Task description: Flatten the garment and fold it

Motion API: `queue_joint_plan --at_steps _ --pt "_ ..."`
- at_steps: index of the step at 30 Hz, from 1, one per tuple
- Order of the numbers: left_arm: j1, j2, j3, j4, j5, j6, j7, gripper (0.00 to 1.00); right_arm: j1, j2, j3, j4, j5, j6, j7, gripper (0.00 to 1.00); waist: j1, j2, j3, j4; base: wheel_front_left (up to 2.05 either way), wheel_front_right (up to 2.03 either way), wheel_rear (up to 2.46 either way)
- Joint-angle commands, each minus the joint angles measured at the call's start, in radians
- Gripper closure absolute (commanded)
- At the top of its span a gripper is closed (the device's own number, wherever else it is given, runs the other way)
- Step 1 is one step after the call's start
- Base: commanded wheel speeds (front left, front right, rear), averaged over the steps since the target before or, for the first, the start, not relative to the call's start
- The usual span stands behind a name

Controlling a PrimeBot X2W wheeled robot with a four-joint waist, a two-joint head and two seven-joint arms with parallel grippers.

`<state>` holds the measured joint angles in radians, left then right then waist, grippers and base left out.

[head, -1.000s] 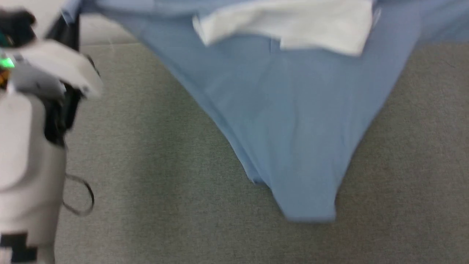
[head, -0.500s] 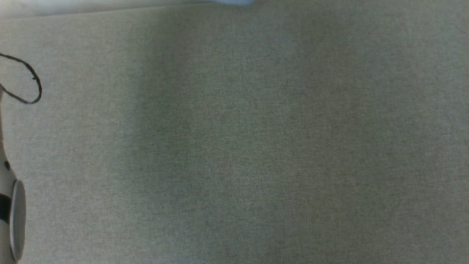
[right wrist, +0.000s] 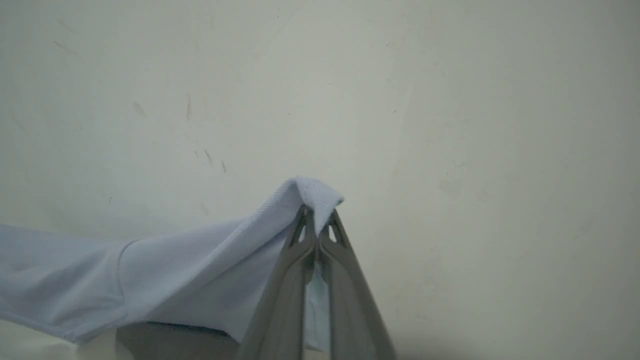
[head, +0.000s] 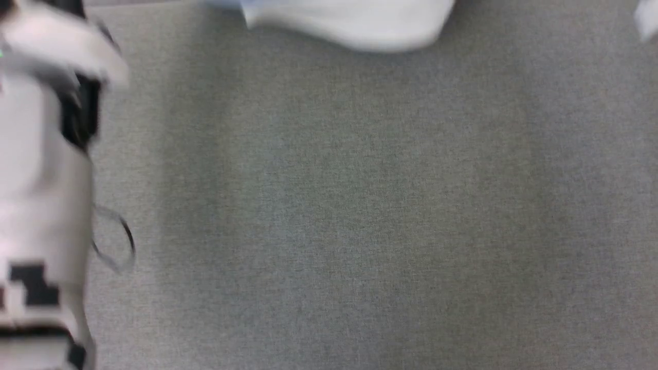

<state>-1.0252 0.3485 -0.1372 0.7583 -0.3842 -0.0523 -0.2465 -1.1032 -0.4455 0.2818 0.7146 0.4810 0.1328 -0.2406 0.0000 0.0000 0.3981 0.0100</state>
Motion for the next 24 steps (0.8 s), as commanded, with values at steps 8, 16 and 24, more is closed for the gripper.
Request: queue_joint_plan --at_steps 8,16,24 --pt "0.497 -0.045 0.066 -0.240 -0.077 0.072 -0.006 1.00 0.449 -0.044 -0.041 -0.216 0.102 -0.002 -0.016 1.00 0.0000 0.0000 -0.157 0.014 0.00 0.00 0.00" --pt "0.931 -0.004 0.079 -0.691 -0.066 0.202 0.176 1.00 0.898 0.019 -0.299 -0.528 0.041 -0.002 0.104 1.00 0.0000 0.0000 -0.270 0.031 0.00 0.00 0.00" --pt "1.237 0.050 0.083 -1.017 -0.047 0.313 0.413 1.00 1.262 0.230 -0.517 -0.865 -0.070 -0.002 0.354 1.00 0.0000 0.0000 -0.323 0.050 0.00 0.00 0.00"
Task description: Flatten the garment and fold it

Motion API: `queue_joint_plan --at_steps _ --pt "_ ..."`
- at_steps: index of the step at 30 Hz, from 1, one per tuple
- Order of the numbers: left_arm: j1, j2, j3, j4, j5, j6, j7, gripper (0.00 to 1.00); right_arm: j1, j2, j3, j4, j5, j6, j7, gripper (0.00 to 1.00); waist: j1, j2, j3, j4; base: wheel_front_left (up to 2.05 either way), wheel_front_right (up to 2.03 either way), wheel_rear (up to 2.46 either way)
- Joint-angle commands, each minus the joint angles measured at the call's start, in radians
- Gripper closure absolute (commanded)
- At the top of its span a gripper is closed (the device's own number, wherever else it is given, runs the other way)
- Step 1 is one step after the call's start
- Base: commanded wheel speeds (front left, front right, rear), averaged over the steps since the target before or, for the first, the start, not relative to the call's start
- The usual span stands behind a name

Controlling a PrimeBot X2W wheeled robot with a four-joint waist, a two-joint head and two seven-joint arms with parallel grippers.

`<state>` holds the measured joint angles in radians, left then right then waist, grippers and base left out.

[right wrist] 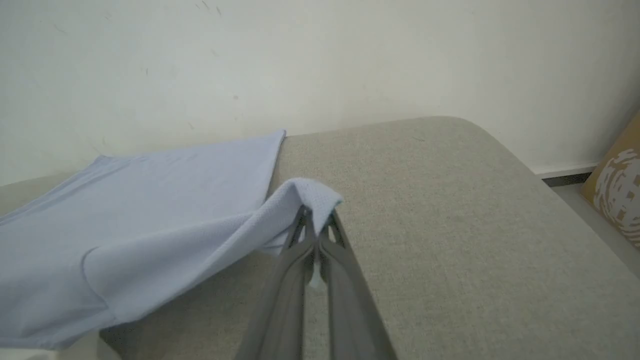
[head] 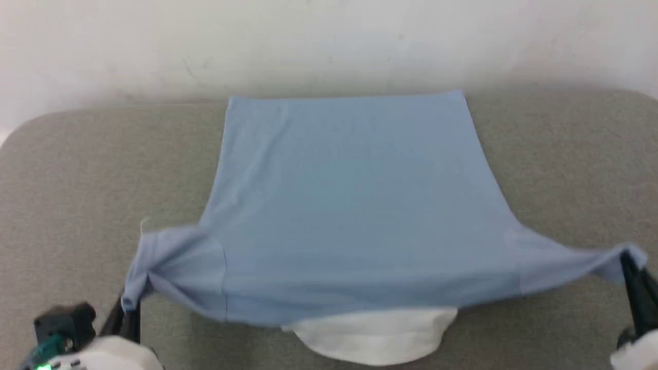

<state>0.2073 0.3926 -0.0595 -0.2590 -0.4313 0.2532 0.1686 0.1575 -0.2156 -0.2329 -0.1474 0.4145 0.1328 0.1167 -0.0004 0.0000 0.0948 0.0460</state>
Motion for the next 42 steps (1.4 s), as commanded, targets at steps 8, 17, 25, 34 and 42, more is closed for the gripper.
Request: queue_joint_plan --at_steps 8,17,25,34,42 --pt "0.208 0.014 -0.015 -0.040 -0.031 0.048 0.146 1.00 0.234 0.150 -0.113 -0.049 -0.033 -0.002 0.207 1.00 0.0004 0.0000 -0.062 0.031 0.00 0.00 0.00" --pt "0.230 -0.054 -0.059 0.013 -0.053 -0.002 0.009 1.00 0.295 0.165 -0.098 -0.040 -0.042 -0.002 0.293 0.00 0.0004 0.0000 -0.079 0.056 0.00 0.00 0.00" --pt "0.164 -0.082 -0.077 0.062 -0.054 -0.040 -0.084 1.00 0.109 0.158 -0.189 -0.056 -0.032 -0.002 0.225 0.00 0.0004 0.0000 -0.067 0.129 0.00 0.00 0.00" --pt "0.028 -0.151 -0.139 0.036 -0.030 -0.065 -0.173 1.00 -0.406 0.000 -0.191 0.346 -0.007 -0.002 0.230 0.00 0.0004 0.0000 0.102 0.251 0.00 0.00 0.00" --pt "-0.081 -0.233 -0.220 0.055 -0.028 -0.111 -0.250 1.00 -0.716 -0.158 -0.155 0.651 -0.034 -0.002 0.368 0.00 0.0004 0.0000 0.237 0.373 0.00 0.00 0.00"
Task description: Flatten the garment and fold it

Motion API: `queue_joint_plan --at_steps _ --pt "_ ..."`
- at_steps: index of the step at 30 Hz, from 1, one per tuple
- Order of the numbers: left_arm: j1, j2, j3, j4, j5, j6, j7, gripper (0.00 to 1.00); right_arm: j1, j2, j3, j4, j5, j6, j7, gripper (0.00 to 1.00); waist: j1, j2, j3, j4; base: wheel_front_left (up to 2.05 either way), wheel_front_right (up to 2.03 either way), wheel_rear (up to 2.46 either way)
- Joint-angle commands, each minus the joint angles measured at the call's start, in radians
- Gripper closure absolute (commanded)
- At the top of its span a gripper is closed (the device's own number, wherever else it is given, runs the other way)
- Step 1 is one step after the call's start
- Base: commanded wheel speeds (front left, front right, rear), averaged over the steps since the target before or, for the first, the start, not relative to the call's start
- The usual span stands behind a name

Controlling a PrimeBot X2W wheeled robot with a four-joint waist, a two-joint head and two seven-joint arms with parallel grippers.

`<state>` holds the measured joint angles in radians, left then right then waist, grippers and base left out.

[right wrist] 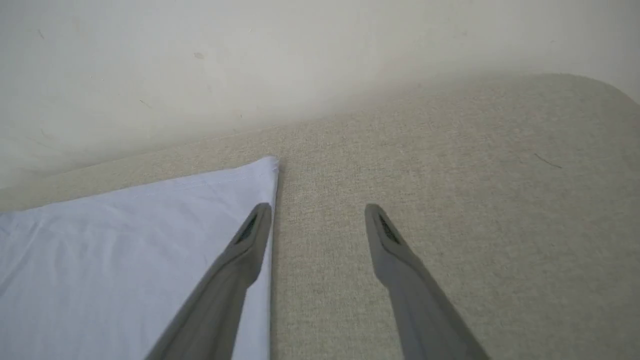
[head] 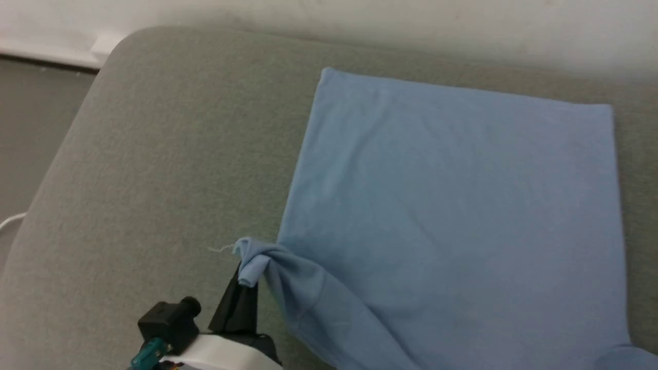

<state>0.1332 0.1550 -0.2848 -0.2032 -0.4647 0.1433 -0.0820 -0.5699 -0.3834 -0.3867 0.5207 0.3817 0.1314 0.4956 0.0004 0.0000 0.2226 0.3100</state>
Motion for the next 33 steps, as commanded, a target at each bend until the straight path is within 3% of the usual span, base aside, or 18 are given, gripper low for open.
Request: queue_joint_plan --at_steps 1,9,16,17,18,19,20,25,33 --pt "-0.018 -0.006 -0.004 0.003 0.006 -0.005 -0.010 1.00 -0.023 -0.006 0.005 0.015 -0.006 -0.001 0.009 0.00 -0.0004 0.0000 0.120 0.121 0.00 0.00 0.00" --pt "-0.078 -0.049 -0.050 0.029 -0.003 -0.040 -0.071 1.00 -0.226 -0.105 0.051 0.180 -0.058 -0.001 0.149 0.00 -0.0004 0.0000 0.210 0.191 0.00 0.00 0.00" --pt "-0.098 -0.059 -0.055 0.050 -0.002 -0.037 -0.100 1.00 -0.290 -0.131 0.096 0.277 -0.082 -0.001 0.253 0.00 -0.0004 0.0000 0.250 0.199 0.00 0.00 0.00" --pt "-0.100 -0.059 -0.055 0.053 -0.001 -0.036 -0.102 1.00 -0.290 -0.131 0.105 0.294 -0.083 -0.001 0.280 0.13 -0.0004 0.0000 0.251 0.197 0.00 0.00 0.00" --pt "-0.101 -0.059 -0.054 0.056 -0.001 -0.035 -0.103 1.00 -0.287 -0.131 0.112 0.313 -0.083 -0.001 0.314 0.60 -0.0004 0.0000 0.249 0.195 0.00 0.00 0.00" --pt "-0.103 -0.057 -0.053 0.059 -0.001 -0.034 -0.103 1.00 -0.284 -0.130 0.117 0.328 -0.082 -0.001 0.347 0.91 -0.0004 0.0000 0.246 0.191 0.00 0.00 0.00" --pt "-0.104 -0.056 -0.052 0.061 0.000 -0.033 -0.104 1.00 -0.281 -0.130 0.119 0.340 -0.083 -0.001 0.374 1.00 -0.0004 0.0000 0.241 0.188 0.00 0.00 0.00" --pt "-0.103 -0.044 -0.040 0.068 0.002 -0.023 -0.102 1.00 -0.277 -0.135 0.160 0.298 -0.102 -0.001 0.375 1.00 -0.0004 0.0000 0.203 0.158 0.00 0.00 0.00" --pt "-0.077 0.018 0.001 0.069 0.012 0.004 -0.068 1.00 -0.257 -0.199 0.324 0.095 -0.122 -0.001 0.180 1.00 -0.0004 0.0000 0.066 0.047 0.00 0.00 0.00"
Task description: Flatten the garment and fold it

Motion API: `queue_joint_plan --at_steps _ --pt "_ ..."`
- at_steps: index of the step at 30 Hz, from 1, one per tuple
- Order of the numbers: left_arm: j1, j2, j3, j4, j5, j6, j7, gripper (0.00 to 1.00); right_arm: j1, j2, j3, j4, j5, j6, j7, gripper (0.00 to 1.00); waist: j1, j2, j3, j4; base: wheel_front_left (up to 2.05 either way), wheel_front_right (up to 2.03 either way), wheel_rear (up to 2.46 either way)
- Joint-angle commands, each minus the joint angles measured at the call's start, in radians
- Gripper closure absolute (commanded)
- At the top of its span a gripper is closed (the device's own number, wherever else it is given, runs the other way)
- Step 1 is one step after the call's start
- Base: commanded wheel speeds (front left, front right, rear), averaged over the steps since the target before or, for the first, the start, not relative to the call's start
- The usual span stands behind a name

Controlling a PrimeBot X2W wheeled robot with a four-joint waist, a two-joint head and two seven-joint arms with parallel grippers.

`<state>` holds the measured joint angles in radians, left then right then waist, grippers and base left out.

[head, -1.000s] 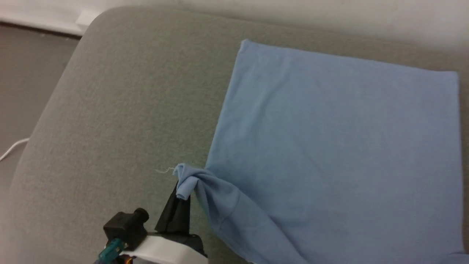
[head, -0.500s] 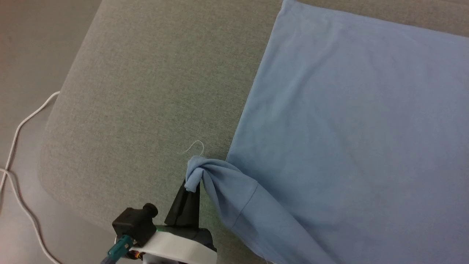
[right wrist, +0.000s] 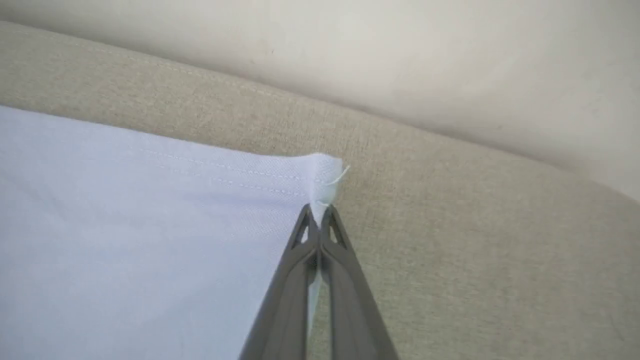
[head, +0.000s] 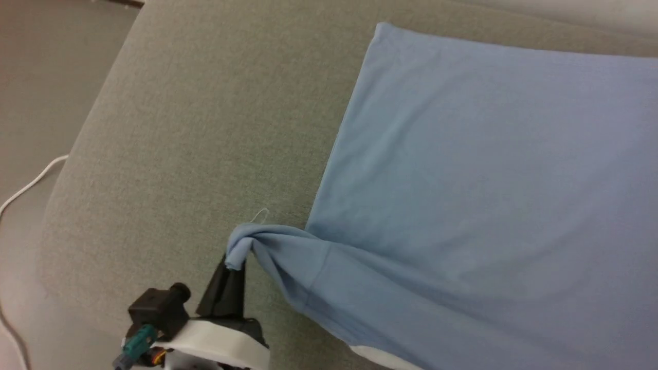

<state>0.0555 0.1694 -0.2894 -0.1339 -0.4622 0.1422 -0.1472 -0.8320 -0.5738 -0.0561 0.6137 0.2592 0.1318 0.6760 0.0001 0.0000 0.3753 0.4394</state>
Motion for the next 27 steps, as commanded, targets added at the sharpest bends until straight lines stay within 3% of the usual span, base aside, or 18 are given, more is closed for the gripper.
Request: queue_joint_plan --at_steps 1,6,9,15,19,27 --pt "0.008 0.016 0.014 -0.002 0.010 0.010 0.006 1.00 0.020 -0.027 0.014 -0.027 0.013 -0.001 -0.025 1.00 -0.0001 0.0000 -0.105 -0.100 0.00 0.00 0.00" --pt "0.061 0.081 0.070 -0.016 0.010 0.041 0.048 1.00 0.130 -0.142 0.099 -0.185 0.100 -0.001 -0.090 1.00 -0.0001 0.0000 -0.195 -0.210 0.00 0.00 0.00" --pt "0.104 0.111 0.111 -0.030 0.010 0.078 0.077 1.00 0.245 -0.193 0.112 -0.282 0.158 -0.001 -0.070 1.00 -0.0001 0.0000 -0.240 -0.284 0.00 0.00 0.00" --pt "0.179 0.140 0.156 -0.085 0.008 0.138 0.132 1.00 0.585 -0.211 0.005 -0.474 0.223 -0.001 0.025 1.00 -0.0001 0.0000 -0.291 -0.411 0.00 0.00 0.00" --pt "0.208 0.157 0.171 -0.096 0.007 0.157 0.163 1.00 0.849 -0.131 -0.097 -0.566 0.240 -0.001 0.087 1.00 -0.0001 0.0000 -0.303 -0.469 0.00 0.00 0.00" --pt "0.221 0.168 0.177 -0.074 -0.009 0.162 0.190 1.00 1.239 0.164 -0.265 -0.687 0.283 -0.001 0.189 1.00 -0.0001 0.0000 -0.303 -0.496 0.00 0.00 0.00"
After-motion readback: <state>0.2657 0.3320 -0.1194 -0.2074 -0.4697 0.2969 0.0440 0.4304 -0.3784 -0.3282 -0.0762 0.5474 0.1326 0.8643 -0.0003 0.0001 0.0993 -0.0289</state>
